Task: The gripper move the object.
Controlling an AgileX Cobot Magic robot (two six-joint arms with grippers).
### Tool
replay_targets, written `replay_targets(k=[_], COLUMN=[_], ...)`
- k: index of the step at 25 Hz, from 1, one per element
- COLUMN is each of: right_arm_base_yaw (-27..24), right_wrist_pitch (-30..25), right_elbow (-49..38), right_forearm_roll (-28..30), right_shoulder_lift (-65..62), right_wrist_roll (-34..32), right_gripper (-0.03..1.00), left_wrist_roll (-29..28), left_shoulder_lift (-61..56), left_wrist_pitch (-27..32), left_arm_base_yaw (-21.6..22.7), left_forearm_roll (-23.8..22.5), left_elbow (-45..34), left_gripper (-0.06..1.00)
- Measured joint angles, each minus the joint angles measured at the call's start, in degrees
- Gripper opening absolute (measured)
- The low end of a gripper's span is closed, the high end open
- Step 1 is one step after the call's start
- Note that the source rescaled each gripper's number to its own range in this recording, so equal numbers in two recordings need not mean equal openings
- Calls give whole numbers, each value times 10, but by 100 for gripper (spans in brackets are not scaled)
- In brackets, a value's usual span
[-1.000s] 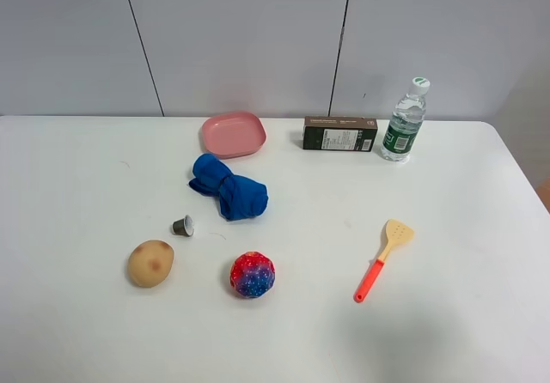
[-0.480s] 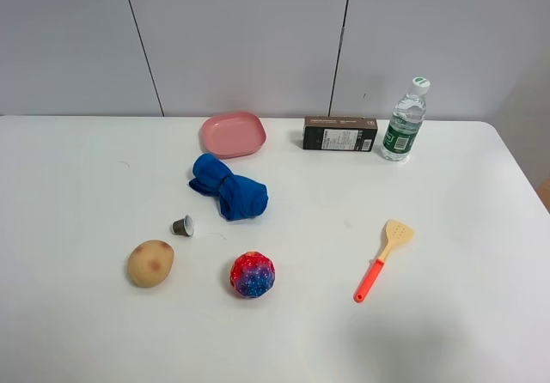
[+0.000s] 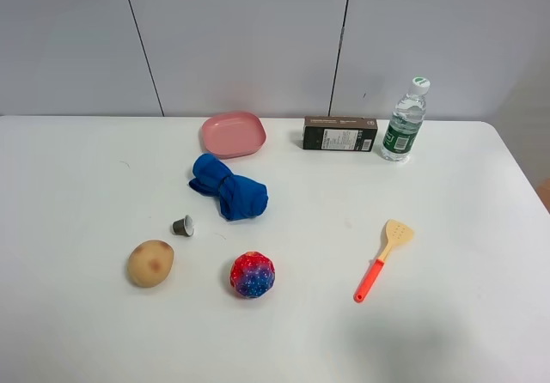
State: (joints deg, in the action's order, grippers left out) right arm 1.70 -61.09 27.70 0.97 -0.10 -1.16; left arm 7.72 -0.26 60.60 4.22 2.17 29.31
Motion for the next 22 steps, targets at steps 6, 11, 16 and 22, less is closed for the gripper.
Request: replay_targets(k=[6,11,16,22], right_arm_base_yaw=[0,0,0,0], right_wrist_pitch=[0,0,0,0], right_elbow=[0,0,0,0], right_forearm_roll=[2,2,2,2], right_shoulder_lift=[0,0,0,0], right_wrist_roll=[0,0,0,0], right_gripper=[100,100,100,100], left_wrist_roll=[0,0,0,0], left_shoulder_lift=[0,0,0,0], left_wrist_pitch=[0,0,0,0], left_arm_base_yaw=[0,0,0,0], left_forearm_roll=[0,0,0,0], left_elbow=[0,0,0,0], left_gripper=[100,100,100,100])
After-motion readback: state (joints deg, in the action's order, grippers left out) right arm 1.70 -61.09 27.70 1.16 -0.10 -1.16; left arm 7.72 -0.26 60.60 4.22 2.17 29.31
